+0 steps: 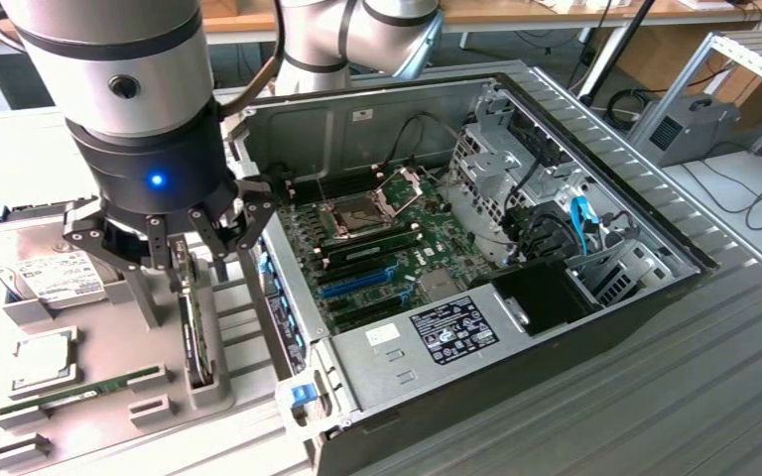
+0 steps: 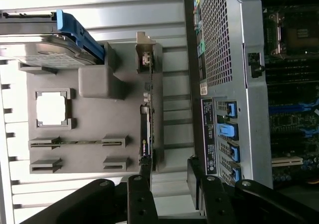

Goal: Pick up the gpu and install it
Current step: 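Pick up the gpu and move the gpu toward the slot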

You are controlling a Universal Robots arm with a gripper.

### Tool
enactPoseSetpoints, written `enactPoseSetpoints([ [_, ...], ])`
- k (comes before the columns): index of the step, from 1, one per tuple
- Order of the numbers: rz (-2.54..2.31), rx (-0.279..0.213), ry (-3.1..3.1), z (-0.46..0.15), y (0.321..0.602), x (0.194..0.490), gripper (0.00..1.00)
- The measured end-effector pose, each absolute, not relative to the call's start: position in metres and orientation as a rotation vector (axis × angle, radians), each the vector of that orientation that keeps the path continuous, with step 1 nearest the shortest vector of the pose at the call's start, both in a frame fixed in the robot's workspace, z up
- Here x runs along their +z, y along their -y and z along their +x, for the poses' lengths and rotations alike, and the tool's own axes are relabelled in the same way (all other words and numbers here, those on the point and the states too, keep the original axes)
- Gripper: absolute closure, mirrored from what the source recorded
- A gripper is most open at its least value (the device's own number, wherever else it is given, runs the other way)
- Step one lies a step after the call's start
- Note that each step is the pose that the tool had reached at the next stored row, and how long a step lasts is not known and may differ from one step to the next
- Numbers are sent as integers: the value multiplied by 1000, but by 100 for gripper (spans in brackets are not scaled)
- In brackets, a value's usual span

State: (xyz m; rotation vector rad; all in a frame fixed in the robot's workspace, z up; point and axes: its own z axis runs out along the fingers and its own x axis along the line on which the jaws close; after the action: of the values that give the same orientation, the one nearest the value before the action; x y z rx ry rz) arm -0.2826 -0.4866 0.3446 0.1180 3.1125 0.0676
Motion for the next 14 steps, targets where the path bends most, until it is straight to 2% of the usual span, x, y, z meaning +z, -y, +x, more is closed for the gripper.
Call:
enactPoseSetpoints([
  [14,118,68,-3113,-283,487,340,58],
])
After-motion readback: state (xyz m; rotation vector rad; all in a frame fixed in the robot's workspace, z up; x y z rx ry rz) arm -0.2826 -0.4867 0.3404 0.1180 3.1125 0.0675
